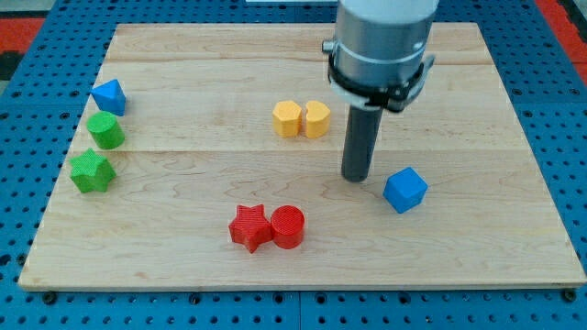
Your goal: Move the blue triangle closer to the yellow hexagon
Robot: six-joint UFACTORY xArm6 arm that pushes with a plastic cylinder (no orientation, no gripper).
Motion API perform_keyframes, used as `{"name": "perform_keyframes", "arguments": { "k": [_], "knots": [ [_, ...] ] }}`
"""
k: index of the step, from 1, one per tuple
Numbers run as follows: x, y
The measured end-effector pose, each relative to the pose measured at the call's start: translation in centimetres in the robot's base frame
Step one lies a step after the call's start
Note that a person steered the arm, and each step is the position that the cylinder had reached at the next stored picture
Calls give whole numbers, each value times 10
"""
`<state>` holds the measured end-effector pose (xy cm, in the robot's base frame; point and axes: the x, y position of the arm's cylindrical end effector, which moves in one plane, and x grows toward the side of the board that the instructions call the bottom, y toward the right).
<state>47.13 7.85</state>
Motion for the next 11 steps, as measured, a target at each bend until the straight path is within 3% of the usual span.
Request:
{"name": "perform_keyframes", "arguments": {
  "k": [2, 3, 5, 7, 8, 9, 11],
  "knots": [
    [58, 91],
    [42, 98],
    [8, -128],
    [-155, -283],
    [-186, -336],
    [-141, -361],
    [-66, -217]
  ]
}}
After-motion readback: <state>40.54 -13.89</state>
